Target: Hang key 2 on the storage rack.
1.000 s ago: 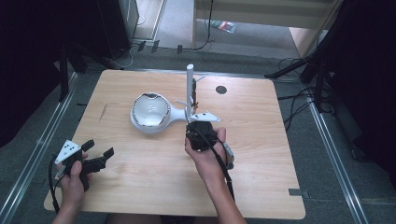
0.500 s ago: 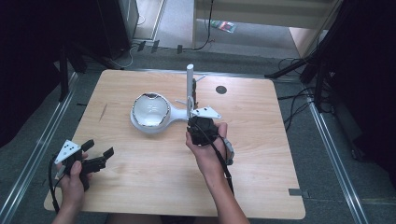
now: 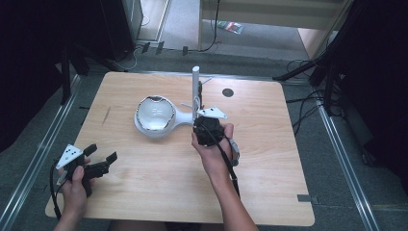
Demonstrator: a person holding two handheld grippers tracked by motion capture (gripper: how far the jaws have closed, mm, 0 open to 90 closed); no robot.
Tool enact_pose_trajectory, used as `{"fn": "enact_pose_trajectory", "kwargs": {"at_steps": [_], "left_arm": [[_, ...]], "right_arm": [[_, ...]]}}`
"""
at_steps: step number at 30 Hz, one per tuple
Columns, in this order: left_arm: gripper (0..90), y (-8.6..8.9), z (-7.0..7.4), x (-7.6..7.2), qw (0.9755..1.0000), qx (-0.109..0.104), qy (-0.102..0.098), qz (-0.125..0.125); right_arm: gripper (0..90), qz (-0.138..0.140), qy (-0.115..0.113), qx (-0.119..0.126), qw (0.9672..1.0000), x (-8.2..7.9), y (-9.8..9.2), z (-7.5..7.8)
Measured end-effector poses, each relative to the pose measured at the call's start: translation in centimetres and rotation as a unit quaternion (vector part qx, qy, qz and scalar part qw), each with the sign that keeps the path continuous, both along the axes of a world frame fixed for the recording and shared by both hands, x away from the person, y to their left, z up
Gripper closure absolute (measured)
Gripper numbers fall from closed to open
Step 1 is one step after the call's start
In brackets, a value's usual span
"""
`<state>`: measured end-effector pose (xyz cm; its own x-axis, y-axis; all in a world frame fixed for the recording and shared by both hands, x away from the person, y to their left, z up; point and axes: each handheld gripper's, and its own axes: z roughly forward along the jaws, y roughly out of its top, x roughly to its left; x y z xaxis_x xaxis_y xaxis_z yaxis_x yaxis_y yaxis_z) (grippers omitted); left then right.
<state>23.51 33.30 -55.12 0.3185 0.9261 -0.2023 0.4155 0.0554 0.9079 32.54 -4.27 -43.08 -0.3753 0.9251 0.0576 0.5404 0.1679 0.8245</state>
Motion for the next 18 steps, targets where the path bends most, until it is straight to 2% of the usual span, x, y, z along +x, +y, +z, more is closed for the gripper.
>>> {"fn": "enact_pose_trajectory", "kwargs": {"at_steps": [10, 18], "left_arm": [[7.3, 0.0, 0.0, 0.0, 1.0, -0.002, 0.0, 0.001], [7.3, 0.0, 0.0, 0.0, 1.0, -0.002, 0.0, 0.0]], "right_arm": [[83.6, -0.006, 0.0, -0.003, 1.0, 0.9, 0.0, -0.4], [83.6, -0.007, 0.011, -0.007, 0.9999, 1.5, 0.1, -1.1]]}}
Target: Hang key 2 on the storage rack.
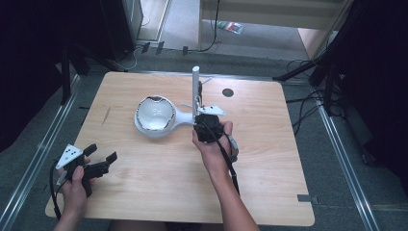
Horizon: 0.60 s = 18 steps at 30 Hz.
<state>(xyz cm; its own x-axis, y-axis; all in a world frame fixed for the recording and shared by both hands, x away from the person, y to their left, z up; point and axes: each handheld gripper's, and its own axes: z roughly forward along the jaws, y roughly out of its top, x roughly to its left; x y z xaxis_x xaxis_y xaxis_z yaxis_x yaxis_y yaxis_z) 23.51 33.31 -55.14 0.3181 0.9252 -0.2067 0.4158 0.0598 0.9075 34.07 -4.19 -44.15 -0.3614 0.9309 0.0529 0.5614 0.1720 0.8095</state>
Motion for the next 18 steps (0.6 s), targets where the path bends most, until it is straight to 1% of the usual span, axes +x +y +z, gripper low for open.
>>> {"fn": "enact_pose_trajectory", "kwargs": {"at_steps": [10, 16, 18], "left_arm": [[7.3, 0.0, 0.0, 0.0, 1.0, 0.0, 0.0, -0.001], [7.3, 0.0, 0.0, 0.0, 1.0, 0.0, -0.001, -0.001], [7.3, 0.0, 0.0, 0.0, 1.0, 0.0, 0.0, -0.001]], "right_arm": [[83.6, 0.0, 0.009, -0.007, 0.9999, 0.6, 0.4, -0.8], [83.5, -0.005, 0.015, -0.007, 0.9998, 1.3, 0.6, -1.7], [83.6, -0.007, 0.014, -0.008, 0.9998, 1.6, 0.6, -1.9]]}}
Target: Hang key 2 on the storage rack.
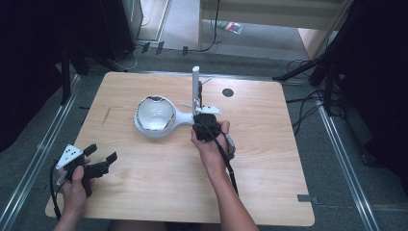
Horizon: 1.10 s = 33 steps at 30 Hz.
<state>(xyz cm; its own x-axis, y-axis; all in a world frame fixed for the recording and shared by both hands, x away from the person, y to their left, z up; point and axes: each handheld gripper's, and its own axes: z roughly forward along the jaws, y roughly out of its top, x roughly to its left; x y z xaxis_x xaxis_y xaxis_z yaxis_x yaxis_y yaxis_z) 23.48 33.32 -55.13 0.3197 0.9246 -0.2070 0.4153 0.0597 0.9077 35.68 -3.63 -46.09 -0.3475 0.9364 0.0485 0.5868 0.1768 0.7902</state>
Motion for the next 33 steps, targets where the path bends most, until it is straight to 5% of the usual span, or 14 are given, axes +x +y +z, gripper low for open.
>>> {"fn": "enact_pose_trajectory", "kwargs": {"at_steps": [12, 16, 22, 26, 33], "left_arm": [[7.3, 0.0, 0.0, 0.0, 1.0, 0.001, 0.0, 0.0], [7.3, 0.0, 0.0, 0.0, 1.0, 0.0, 0.0, 0.002], [7.3, 0.0, 0.0, 0.0, 1.0, 0.0, 0.0, 0.003], [7.3, 0.0, 0.0, 0.0, 1.0, 0.0, -0.002, 0.005], [7.3, 0.0, 0.0, 0.0, 1.0, 0.0, -0.002, 0.005]], "right_arm": [[83.3, 0.008, -0.02, -0.018, 0.9996, 1.6, 0.6, -2.1], [82.5, 0.017, -0.02, -0.001, 0.9997, 2.3, 0.5, -2.8], [65.3, 0.037, -0.047, 0.025, 0.9979, 2.4, 0.2, -2.7], [56.0, 0.031, -0.044, 0.076, 0.9956, 2.1, -0.7, -1.7], [40.1, 0.031, -0.082, 0.051, 0.9949, 1.0, -1.6, -0.6]]}}
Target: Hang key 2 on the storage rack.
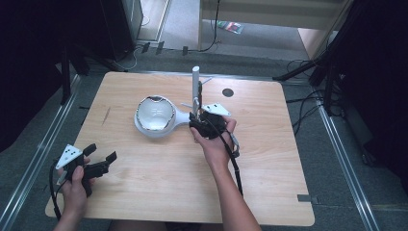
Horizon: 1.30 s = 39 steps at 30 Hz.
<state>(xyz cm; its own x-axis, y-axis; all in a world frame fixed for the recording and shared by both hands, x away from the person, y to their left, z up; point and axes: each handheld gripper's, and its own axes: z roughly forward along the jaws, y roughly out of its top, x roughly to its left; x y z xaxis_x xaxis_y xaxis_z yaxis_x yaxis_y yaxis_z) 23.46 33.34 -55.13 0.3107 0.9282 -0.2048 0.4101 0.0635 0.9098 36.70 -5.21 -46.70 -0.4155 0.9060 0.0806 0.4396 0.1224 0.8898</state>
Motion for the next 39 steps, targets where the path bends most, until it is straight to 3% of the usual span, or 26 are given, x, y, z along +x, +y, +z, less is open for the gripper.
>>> {"fn": "enact_pose_trajectory", "kwargs": {"at_steps": [3, 6, 9, 11, 20, 39], "left_arm": [[7.3, 0.0, 0.0, 0.0, 1.0, 0.0, 0.0, 0.001], [7.3, 0.0, 0.0, -0.1, 1.0, 0.0, -0.001, 0.001], [7.3, 0.0, 0.0, -0.1, 1.0, 0.0, -0.001, 0.002], [7.3, 0.0, 0.0, -0.1, 1.0, 0.0, -0.001, 0.002], [7.3, 0.1, 0.0, -0.3, 1.0, -0.001, -0.003, 0.0], [7.3, 0.0, 0.0, -0.3, 1.0, 0.001, -0.002, 0.001]], "right_arm": [[32.0, 0.007, -0.017, 0.003, 0.9998, -0.8, -0.2, 0.3], [12.2, 0.007, -0.008, 0.004, 0.9999, -1.4, -0.3, 0.7], [0.7, 0.012, -0.007, 0.007, 0.9999, -2.0, -0.5, 1.2], [0.0, 0.019, -0.005, 0.015, 0.9997, -2.4, -0.6, 1.5], [0.0, 0.024, -0.018, -0.002, 0.9995, -4.0, -1.1, 2.2], [0.0, 0.022, -0.013, -0.012, 0.9996, -5.9, -3.4, 1.2]]}}
